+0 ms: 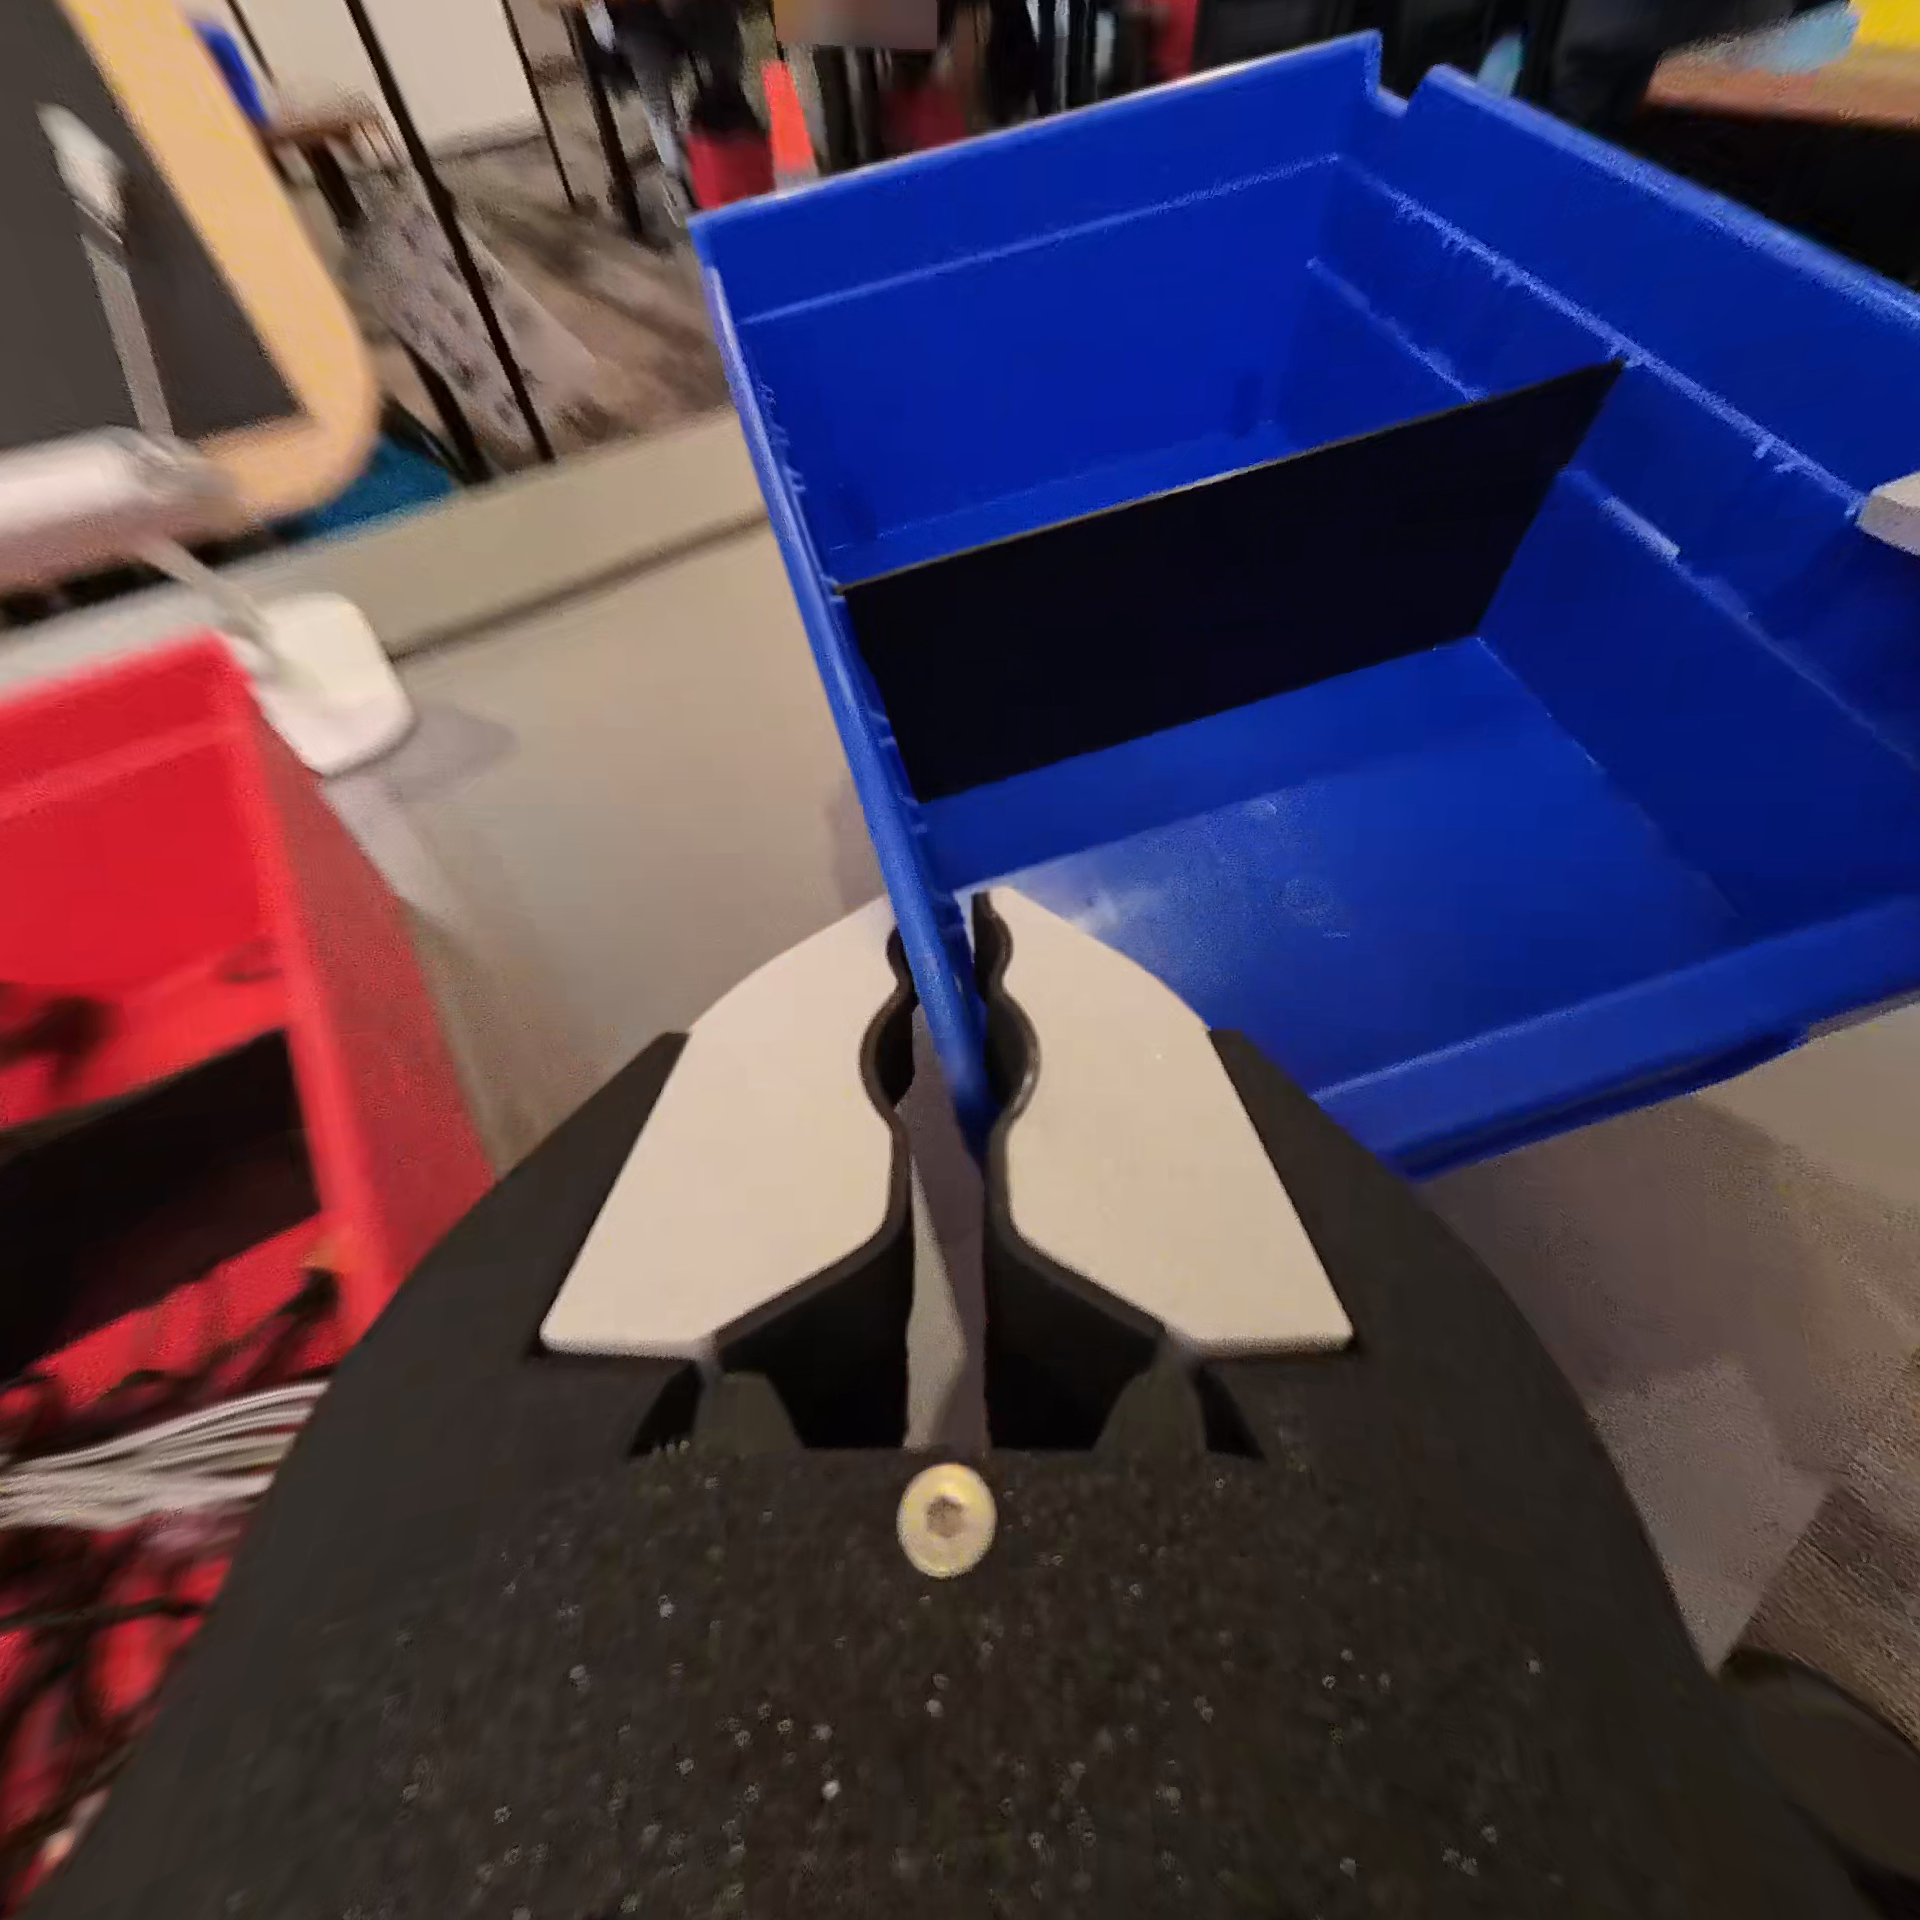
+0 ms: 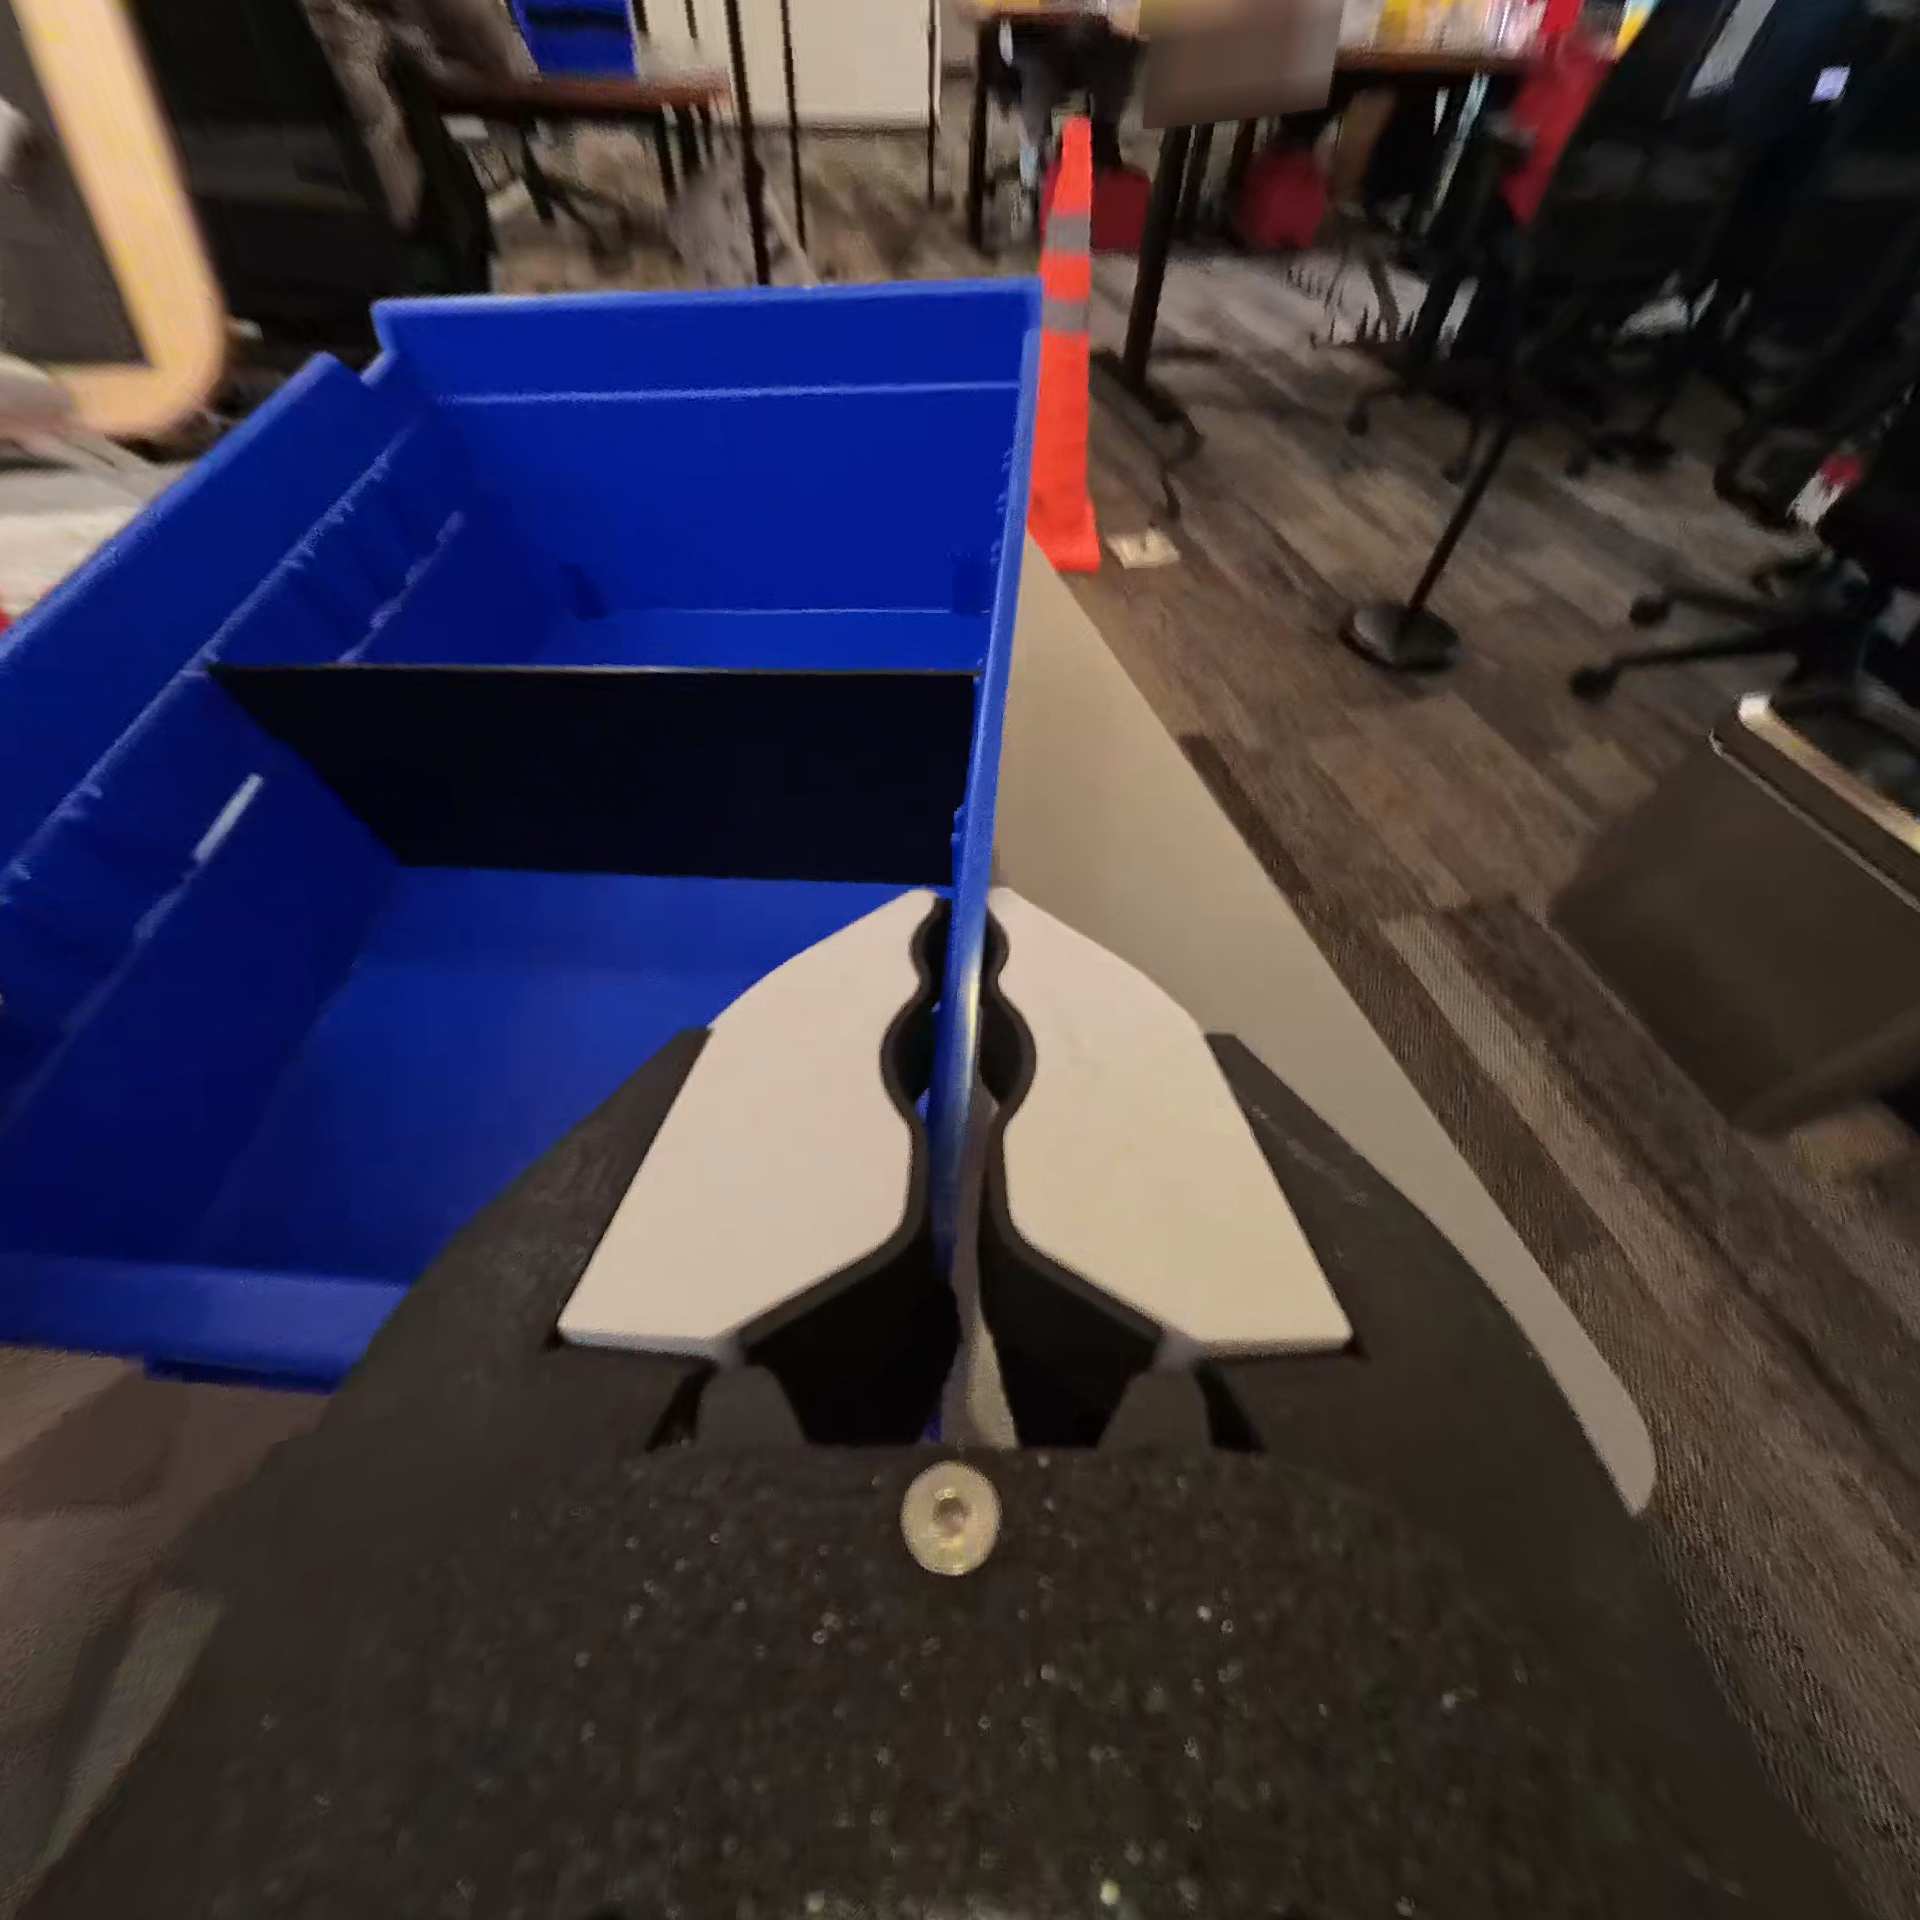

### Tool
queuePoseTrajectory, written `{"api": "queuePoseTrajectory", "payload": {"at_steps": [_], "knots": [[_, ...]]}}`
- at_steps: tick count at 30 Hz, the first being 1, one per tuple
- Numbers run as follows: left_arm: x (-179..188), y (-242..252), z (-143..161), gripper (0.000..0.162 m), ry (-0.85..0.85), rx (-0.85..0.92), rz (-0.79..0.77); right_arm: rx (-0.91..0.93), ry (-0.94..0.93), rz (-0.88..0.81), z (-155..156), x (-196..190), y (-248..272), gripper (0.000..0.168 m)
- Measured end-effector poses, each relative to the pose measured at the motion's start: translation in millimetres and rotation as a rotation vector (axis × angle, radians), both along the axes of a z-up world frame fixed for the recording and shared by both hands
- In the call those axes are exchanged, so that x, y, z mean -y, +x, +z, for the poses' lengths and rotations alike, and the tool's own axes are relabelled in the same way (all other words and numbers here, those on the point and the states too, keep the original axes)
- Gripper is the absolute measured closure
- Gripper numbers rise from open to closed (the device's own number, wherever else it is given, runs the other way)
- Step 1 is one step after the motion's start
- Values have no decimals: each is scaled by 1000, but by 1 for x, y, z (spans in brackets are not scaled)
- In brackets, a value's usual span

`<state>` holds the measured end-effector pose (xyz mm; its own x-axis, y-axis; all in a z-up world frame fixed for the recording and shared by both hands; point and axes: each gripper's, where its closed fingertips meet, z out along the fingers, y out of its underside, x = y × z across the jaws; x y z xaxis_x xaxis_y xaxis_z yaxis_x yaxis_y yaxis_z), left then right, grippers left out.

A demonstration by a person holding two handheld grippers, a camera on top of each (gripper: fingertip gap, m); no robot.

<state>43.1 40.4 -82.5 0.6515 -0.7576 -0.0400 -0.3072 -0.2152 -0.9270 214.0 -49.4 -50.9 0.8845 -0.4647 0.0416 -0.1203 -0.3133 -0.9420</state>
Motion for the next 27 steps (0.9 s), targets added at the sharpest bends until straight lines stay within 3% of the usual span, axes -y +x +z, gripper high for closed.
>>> {"api": "queuePoseTrajectory", "payload": {"at_steps": [3,8,13,17,20,21,23,25,27], "knots": [[-8,16,-38,154,-115,-46,0,-44,-104,11,-38,-15,21,165],[-22,25,-40,152,-68,-46,34,-87,-112,79,-56,-40,36,165],[-21,38,-40,138,-51,-32,5,-210,-77,195,-67,-76,54,166],[-15,35,-37,132,-86,-27,-78,-144,-136,237,-67,-89,58,164],[15,0,-10,136,-177,97,-182,-23,-128,190,-47,-75,66,145],[26,-21,6,152,-208,169,-219,31,-102,174,-31,-67,66,146],[32,-79,33,138,-232,261,-178,138,-49,169,4,-49,51,147],[36,-138,66,138,-181,344,-146,194,-24,224,26,-38,14,145],[30,-191,79,139,-137,349,-68,166,-29,359,29,-39,-47,142]]}}
